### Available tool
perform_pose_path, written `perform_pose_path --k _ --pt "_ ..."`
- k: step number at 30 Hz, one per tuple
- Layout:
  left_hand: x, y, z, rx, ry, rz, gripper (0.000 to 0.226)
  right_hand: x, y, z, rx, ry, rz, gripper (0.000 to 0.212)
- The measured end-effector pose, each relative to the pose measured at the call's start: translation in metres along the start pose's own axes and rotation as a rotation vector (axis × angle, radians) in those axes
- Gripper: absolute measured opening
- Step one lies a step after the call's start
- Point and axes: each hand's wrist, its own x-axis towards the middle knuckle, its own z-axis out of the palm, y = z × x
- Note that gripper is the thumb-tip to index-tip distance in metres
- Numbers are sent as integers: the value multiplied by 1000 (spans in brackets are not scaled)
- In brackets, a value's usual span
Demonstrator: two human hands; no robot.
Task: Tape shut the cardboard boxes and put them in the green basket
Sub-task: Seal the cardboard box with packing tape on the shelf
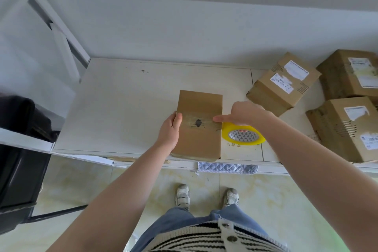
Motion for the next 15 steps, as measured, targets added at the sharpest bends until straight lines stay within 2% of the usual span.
perform_pose_path --k 6,9,11,12,14,15 --pt "-11 -1 9 17 37 20 34 8 8 6 78 -43 -19 81" --pt "-17 1 15 33 36 -25 46 11 11 3 55 -51 -28 83" --pt "-18 5 17 219 56 -47 55 11 13 2 48 -56 -29 86" --pt "-18 7 17 417 99 -11 60 12 13 2 42 -57 -32 86" --pt "-17 14 19 786 198 216 64 12 12 3 39 -51 -37 83" --pt "-14 20 24 879 198 344 64 12 13 3 41 -45 -38 81"
